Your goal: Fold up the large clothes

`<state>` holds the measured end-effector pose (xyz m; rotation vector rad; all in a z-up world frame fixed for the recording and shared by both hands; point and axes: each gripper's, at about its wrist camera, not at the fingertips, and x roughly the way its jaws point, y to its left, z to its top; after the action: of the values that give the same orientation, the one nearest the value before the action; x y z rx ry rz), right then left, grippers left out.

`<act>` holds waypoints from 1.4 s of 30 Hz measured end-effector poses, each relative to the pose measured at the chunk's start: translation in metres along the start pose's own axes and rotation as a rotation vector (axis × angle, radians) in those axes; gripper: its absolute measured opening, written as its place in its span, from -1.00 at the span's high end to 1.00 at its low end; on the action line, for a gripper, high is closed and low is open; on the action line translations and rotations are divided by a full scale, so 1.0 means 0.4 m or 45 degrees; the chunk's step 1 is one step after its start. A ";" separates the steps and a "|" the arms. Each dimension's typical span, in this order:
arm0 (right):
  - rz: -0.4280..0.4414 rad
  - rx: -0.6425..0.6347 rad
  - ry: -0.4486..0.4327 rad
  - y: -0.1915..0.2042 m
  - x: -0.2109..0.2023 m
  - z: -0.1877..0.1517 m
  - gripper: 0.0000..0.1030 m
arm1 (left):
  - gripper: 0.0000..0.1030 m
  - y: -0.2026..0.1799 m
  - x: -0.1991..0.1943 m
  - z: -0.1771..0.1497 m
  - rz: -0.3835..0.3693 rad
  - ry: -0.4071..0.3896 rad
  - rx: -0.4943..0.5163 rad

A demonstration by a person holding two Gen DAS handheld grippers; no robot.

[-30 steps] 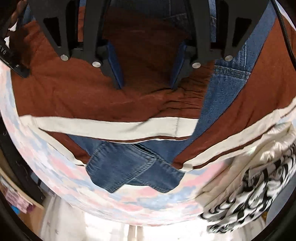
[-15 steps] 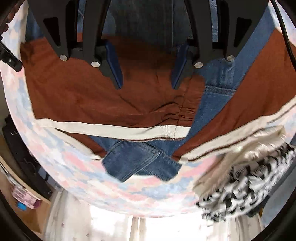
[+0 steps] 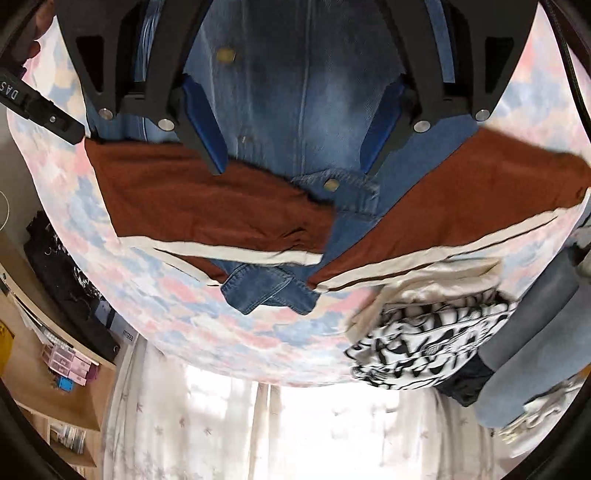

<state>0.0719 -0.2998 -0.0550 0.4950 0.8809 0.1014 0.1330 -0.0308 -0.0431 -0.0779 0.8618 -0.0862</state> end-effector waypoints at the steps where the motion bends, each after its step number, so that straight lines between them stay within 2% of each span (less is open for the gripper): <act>1: -0.003 -0.011 0.004 0.012 -0.006 -0.012 0.13 | -0.41 0.008 -0.005 -0.009 -0.001 0.000 -0.001; 9: 0.004 -0.086 0.030 0.107 -0.022 -0.095 0.13 | -0.41 0.120 -0.094 -0.105 0.013 -0.001 -0.048; 20: 0.017 -0.264 0.046 0.297 0.010 -0.155 0.13 | -0.41 0.366 -0.139 -0.128 0.074 -0.056 -0.219; 32: 0.071 -0.456 0.061 0.529 0.113 -0.170 0.13 | -0.41 0.638 -0.079 -0.170 0.072 -0.051 -0.447; 37: 0.111 -0.543 0.076 0.639 0.195 -0.162 0.13 | -0.41 0.783 -0.027 -0.186 0.014 -0.055 -0.604; 42: 0.162 -0.632 0.108 0.746 0.298 -0.158 0.13 | -0.41 0.933 0.032 -0.209 0.020 -0.054 -0.749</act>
<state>0.1345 0.0212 -0.0381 0.0812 0.8696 0.4484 0.0942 0.3360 -0.1455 -0.6210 0.8230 0.1860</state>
